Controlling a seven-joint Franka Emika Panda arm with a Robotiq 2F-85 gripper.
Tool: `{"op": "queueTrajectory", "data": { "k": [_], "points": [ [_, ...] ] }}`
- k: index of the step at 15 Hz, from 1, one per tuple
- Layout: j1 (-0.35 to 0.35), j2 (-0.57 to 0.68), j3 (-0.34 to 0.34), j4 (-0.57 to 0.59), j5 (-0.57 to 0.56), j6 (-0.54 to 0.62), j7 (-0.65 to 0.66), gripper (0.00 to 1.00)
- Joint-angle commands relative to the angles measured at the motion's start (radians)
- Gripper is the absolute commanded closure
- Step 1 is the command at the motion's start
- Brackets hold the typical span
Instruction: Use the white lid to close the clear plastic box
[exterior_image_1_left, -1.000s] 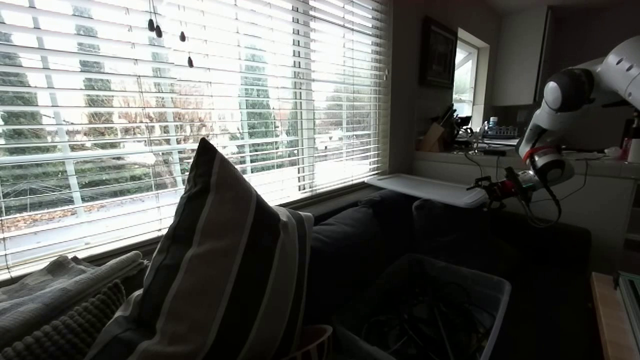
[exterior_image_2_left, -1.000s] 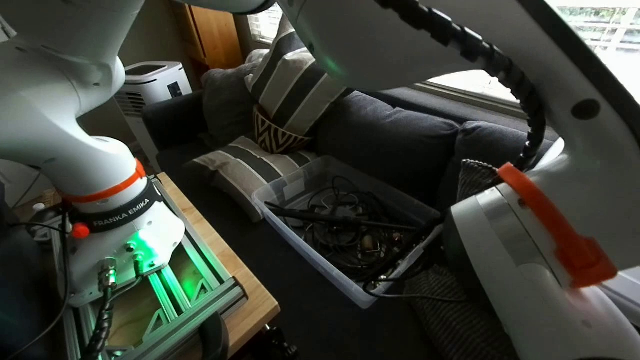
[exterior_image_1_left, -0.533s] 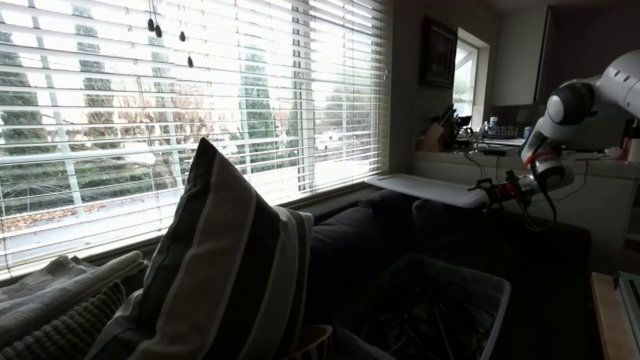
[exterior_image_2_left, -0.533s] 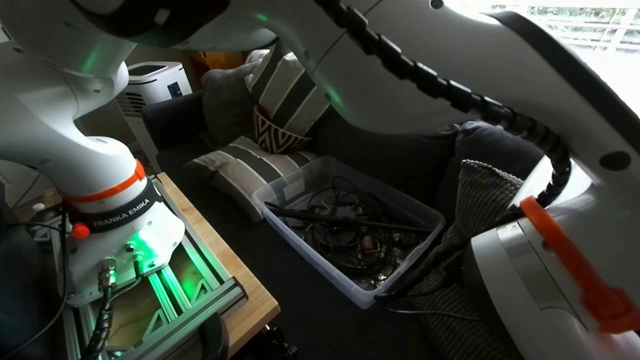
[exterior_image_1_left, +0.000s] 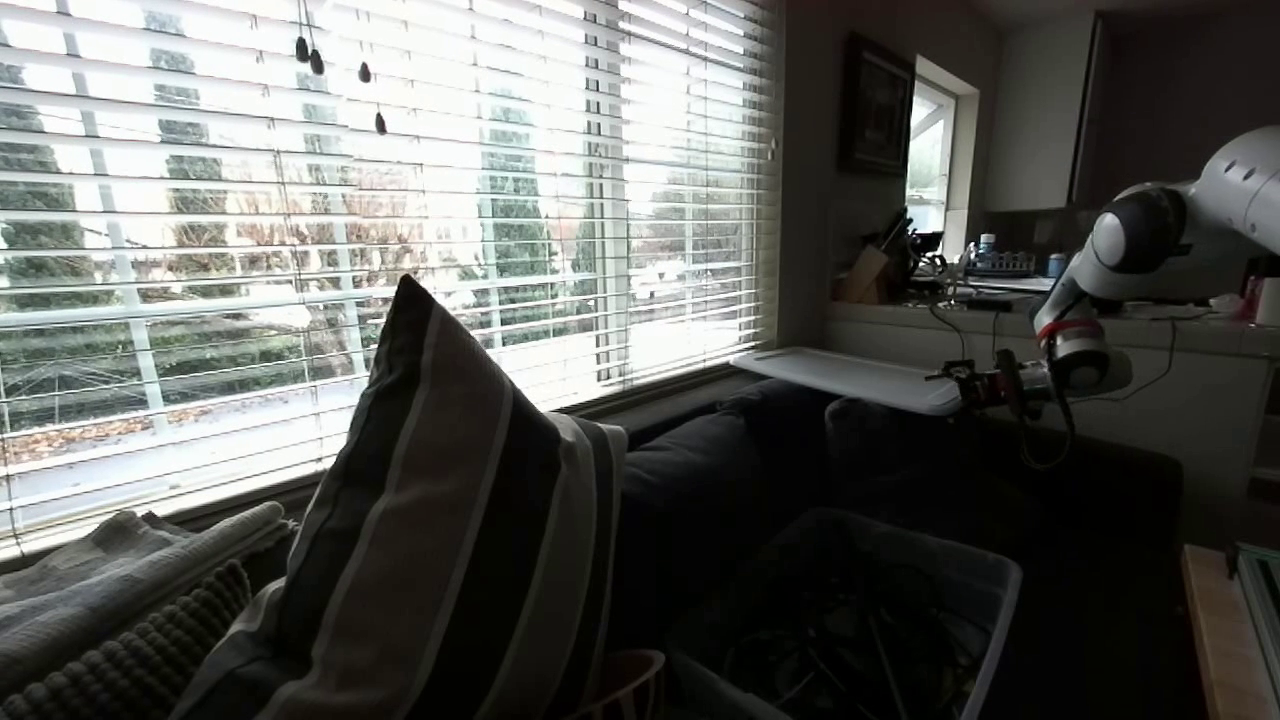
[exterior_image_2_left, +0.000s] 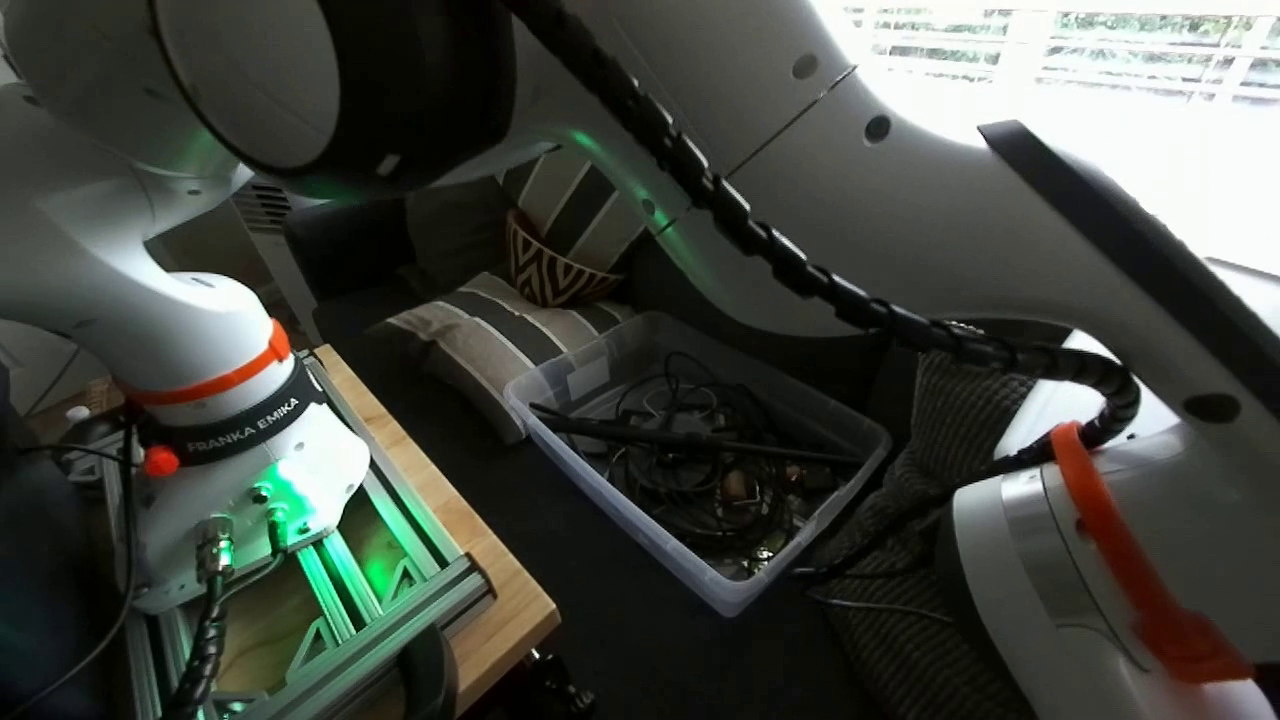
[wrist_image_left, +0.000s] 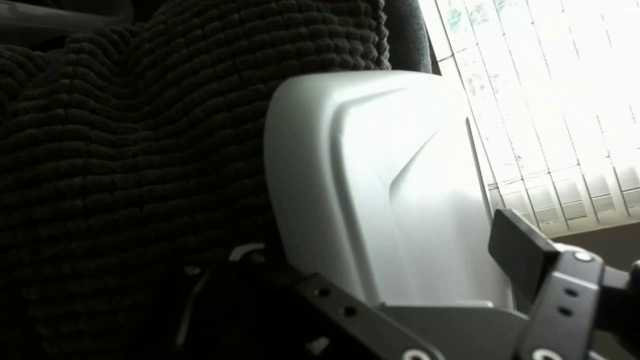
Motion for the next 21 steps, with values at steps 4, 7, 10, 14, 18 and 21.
{"op": "queueTrajectory", "data": {
  "k": [4,7,10,14,18,21],
  "points": [
    [-0.033,0.072,0.058,0.077,0.127,-0.007,-0.081,0.00],
    [-0.054,0.036,0.058,0.044,0.147,-0.055,-0.118,0.00],
    [-0.077,-0.002,0.052,0.011,0.149,-0.117,-0.141,0.00],
    [-0.099,-0.030,0.053,0.000,0.162,-0.167,-0.154,0.14],
    [-0.095,-0.043,0.055,-0.009,0.172,-0.166,-0.148,0.51],
    [-0.091,-0.055,0.057,-0.022,0.176,-0.165,-0.143,0.73]
  ]
}}
